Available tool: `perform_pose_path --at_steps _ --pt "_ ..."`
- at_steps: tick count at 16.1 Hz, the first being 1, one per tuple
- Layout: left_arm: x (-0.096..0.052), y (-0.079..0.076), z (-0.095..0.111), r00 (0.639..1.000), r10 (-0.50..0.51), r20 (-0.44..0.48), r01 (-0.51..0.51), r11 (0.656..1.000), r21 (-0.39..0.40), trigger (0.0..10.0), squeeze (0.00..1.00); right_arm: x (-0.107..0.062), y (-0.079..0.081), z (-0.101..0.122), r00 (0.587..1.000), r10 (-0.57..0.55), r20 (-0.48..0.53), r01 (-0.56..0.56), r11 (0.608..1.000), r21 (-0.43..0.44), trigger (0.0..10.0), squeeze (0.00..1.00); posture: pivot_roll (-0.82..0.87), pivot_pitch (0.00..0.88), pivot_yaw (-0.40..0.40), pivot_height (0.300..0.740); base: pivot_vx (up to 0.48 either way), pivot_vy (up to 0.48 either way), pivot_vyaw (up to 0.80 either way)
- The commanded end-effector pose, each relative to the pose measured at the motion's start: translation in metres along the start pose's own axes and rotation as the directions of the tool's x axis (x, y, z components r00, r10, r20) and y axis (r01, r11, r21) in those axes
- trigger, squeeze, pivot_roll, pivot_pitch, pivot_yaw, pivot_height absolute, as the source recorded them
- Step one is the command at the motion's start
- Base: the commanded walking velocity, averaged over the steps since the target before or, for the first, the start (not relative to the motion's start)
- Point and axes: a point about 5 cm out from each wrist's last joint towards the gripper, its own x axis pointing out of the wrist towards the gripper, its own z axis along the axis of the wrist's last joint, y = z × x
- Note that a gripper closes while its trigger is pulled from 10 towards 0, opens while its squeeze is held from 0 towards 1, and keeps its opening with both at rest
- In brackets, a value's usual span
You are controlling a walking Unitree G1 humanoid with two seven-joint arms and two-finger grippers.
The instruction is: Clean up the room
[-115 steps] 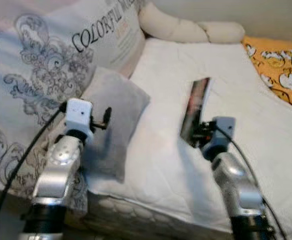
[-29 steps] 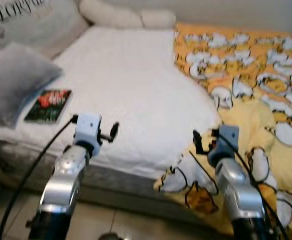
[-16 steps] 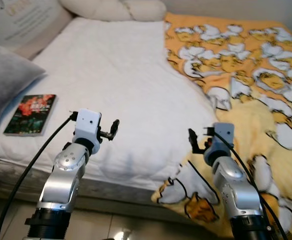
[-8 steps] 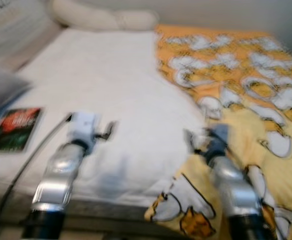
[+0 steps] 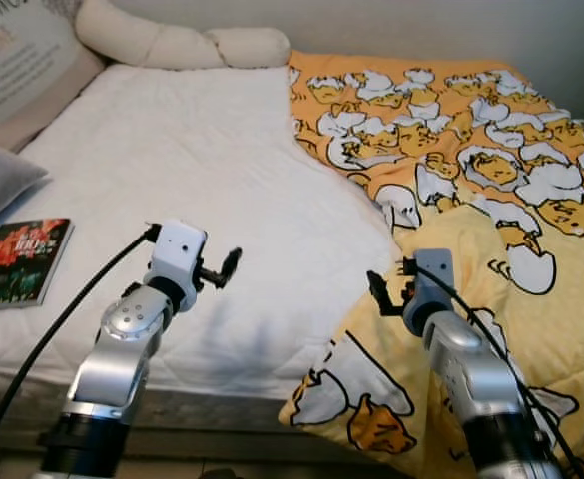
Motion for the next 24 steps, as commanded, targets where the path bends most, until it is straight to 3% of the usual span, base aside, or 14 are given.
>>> perform_pose_path --at_steps 1,3,5,6,7,10,11,12,13,20,24 --pt "0.003 -0.008 0.0 0.997 -0.079 -0.017 0.08 0.996 0.033 10.0 0.0 0.003 -0.001 0.0 1.0 0.003 -0.014 -0.003 1.0 -0.017 10.0 1.0 0.05 0.0 -0.024 0.74 0.0 0.0 0.0" --pt "-0.005 -0.022 -0.01 0.944 -0.309 -0.116 0.321 0.941 0.105 10.0 0.0 0.021 0.004 -0.011 0.993 0.008 -0.121 -0.021 0.994 -0.108 10.0 1.0 0.08 0.0 -0.031 0.74 0.0 0.0 0.0" --pt "-0.01 -0.023 -0.011 0.924 -0.356 -0.138 0.373 0.919 0.128 10.0 0.0 0.029 0.005 -0.014 0.985 -0.013 -0.174 -0.015 0.987 -0.157 10.0 1.0 0.09 0.0 -0.031 0.74 0.0 0.0 0.0" --pt "-0.012 -0.022 -0.011 0.923 -0.359 -0.138 0.377 0.916 0.136 10.0 0.0 0.031 0.005 -0.014 0.982 -0.018 -0.19 -0.014 0.986 -0.164 10.0 0.76 0.09 0.0 -0.029 0.74 0.0 0.0 0.0" --pt "-0.015 -0.022 -0.01 0.917 -0.373 -0.139 0.392 0.909 0.141 10.0 0.0 0.035 0.007 -0.012 0.979 -0.014 -0.202 -0.016 0.989 -0.147 10.0 0.0 0.1 0.0 -0.026 0.74 0.0 0.0 0.0" --pt "-0.027 -0.027 -0.006 0.878 -0.453 -0.156 0.474 0.869 0.14 10.0 0.0 0.04 0.008 -0.008 0.975 -0.023 -0.219 -0.005 0.992 -0.127 10.0 0.0 0.15 0.0 -0.04 0.74 0.0 0.0 0.0" --pt "-0.037 -0.028 -0.005 0.863 -0.475 -0.175 0.499 0.855 0.141 10.0 0.0 0.041 0.007 -0.009 0.973 -0.031 -0.228 -0.004 0.988 -0.153 7.8 0.0 0.19 0.0 -0.041 0.74 0.0 0.0 0.0" --pt "-0.041 -0.028 -0.005 0.857 -0.48 -0.185 0.507 0.851 0.139 10.0 0.0 0.041 0.007 -0.011 0.971 -0.04 -0.236 0.0 0.986 -0.166 4.8 0.0 0.19 0.0 -0.042 0.74 0.0 0.0 0.0" --pt "-0.05 -0.028 -0.008 0.843 -0.495 -0.211 0.526 0.84 0.131 10.0 0.0 0.039 0.004 -0.017 0.962 -0.071 -0.263 0.02 0.981 -0.194 0.0 0.0 0.21 0.0 -0.041 0.74 0.0 0.0 0.0" --pt "-0.073 -0.034 -0.006 0.819 -0.515 -0.254 0.552 0.828 0.1 10.0 0.0 0.032 0.007 -0.045 0.938 -0.067 -0.34 0.02 0.99 -0.139 0.0 0.0 0.26 0.02 -0.057 0.74 0.0 0.0 0.0" --pt "-0.08 -0.037 -0.008 0.798 -0.533 -0.281 0.573 0.815 0.082 10.0 0.0 0.026 -0.001 -0.058 0.914 -0.097 -0.393 0.065 0.993 -0.095 0.0 0.0 0.25 0.042 -0.042 0.74 0.0 0.0 0.0"
